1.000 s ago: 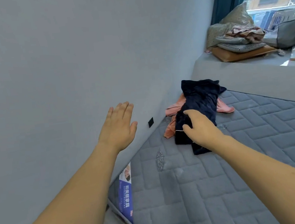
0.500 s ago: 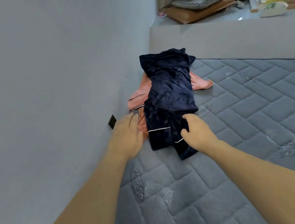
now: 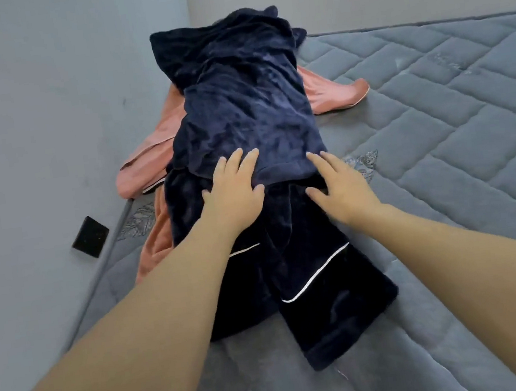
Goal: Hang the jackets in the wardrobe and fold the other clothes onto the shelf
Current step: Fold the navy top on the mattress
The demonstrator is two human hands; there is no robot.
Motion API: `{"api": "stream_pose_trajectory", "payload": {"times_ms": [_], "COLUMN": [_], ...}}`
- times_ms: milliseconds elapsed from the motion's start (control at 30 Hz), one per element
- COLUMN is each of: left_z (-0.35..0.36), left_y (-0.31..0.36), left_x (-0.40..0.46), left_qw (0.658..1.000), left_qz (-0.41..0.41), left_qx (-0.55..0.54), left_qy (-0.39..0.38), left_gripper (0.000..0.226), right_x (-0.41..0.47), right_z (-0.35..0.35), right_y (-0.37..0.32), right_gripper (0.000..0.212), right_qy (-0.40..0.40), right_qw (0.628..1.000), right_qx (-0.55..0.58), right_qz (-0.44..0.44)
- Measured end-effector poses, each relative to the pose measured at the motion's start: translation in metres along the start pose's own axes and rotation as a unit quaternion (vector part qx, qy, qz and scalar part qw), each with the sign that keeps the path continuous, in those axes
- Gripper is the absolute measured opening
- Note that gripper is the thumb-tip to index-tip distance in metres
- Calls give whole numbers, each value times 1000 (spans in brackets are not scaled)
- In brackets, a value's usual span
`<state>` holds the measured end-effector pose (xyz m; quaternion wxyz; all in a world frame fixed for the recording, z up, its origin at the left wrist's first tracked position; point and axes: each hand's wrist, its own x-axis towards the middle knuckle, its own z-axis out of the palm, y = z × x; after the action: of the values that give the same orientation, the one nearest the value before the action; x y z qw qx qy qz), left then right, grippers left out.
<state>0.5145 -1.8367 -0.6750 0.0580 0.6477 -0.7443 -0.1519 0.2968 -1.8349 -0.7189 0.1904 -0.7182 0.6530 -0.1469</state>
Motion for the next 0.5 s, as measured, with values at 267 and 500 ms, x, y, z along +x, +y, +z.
{"api": "stream_pose_trajectory", "payload": {"times_ms": [267,500], "left_z": [112,88], "left_y": [-22,-1], "left_x": [18,37], "left_qw": [957,961], "left_qz": [-28,-112], "left_qx": [137,145], "left_qy": [255,207], "left_gripper": [44,30], "right_x": [24,18], "right_z": [66,54], "right_y": [44,37], "right_gripper": [49,48], "right_qy": [180,149], "right_qw": [979,985], "right_qx": [-91,-89], "right_qz": [-14,12]}}
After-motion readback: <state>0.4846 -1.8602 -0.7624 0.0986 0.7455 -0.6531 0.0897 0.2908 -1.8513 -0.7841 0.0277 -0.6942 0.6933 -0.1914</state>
